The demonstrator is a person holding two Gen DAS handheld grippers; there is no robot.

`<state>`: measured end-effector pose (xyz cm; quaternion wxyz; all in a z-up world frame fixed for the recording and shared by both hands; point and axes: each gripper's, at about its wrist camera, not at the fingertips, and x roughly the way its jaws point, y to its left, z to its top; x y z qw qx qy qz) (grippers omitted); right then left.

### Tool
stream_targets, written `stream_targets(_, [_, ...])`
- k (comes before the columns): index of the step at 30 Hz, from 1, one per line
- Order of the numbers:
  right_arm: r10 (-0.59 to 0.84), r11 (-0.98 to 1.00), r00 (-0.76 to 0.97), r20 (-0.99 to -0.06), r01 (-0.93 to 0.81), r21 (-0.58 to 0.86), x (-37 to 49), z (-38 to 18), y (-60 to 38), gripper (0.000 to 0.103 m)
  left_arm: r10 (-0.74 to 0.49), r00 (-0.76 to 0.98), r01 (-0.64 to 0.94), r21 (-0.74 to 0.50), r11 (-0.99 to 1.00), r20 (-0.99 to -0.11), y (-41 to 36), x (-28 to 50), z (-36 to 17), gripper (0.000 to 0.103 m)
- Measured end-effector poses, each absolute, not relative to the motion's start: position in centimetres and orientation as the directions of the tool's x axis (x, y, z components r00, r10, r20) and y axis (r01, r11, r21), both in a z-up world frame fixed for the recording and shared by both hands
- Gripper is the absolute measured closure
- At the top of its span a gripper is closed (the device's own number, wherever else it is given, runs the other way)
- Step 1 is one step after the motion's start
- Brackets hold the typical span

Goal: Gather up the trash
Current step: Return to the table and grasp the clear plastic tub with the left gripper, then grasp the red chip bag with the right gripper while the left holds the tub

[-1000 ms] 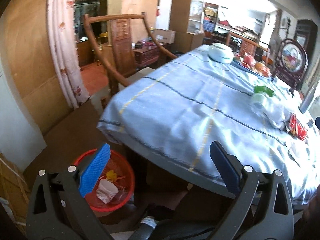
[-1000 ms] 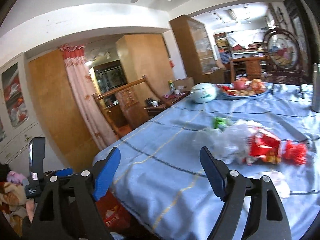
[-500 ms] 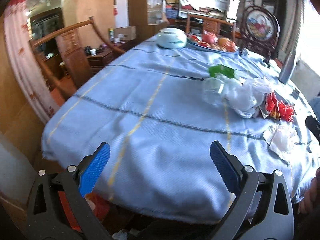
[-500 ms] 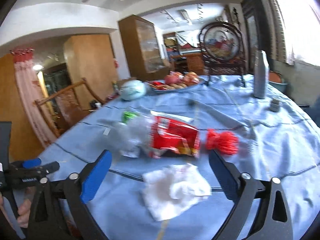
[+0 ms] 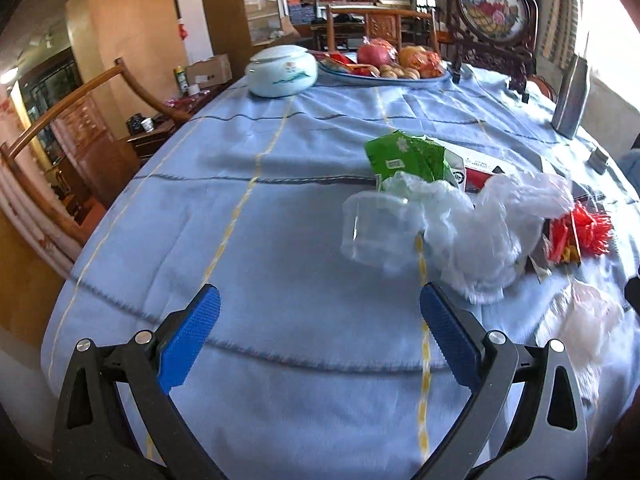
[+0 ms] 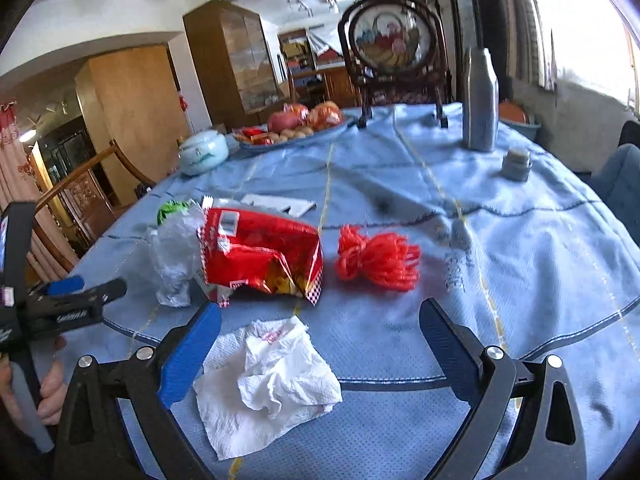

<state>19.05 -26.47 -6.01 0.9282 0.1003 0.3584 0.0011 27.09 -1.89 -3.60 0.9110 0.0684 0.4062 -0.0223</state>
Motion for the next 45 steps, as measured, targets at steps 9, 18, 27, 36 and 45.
stream_targets(9, [-0.019,0.992,0.754,-0.657,0.098,0.083,20.7,-4.8,-25.8,0.005,0.029,0.657,0.152,0.171,0.973,-0.753,-3.7,30.1,-4.4,0.012])
stream_targets(18, [-0.008,0.991,0.736,-0.677,0.096,0.093,22.1,-5.4,-25.7,0.005,-0.058,0.649,0.232,0.125,0.965,-0.759,-4.0,31.1,-4.6,0.049])
stream_targets(27, [-0.064,0.997,0.723,-0.688,0.080,-0.009,22.6,-5.4,-23.9,0.005,-0.098,0.743,0.156,0.029,0.987,-0.662,-1.3,28.5,-2.6,0.049])
stream_targets(36, [-0.068,0.988,0.702,-0.709,-0.049,-0.143,26.1,-5.0,-19.2,0.006,-0.136,0.745,0.184,0.005,0.983,-0.653,-1.2,28.4,-2.3,0.049])
stream_targets(45, [-0.026,0.989,0.649,-0.760,-0.094,-0.114,28.7,-6.6,-18.9,0.068,-0.168,0.741,0.190,-0.038,0.981,-0.651,-0.6,28.5,-2.3,0.049])
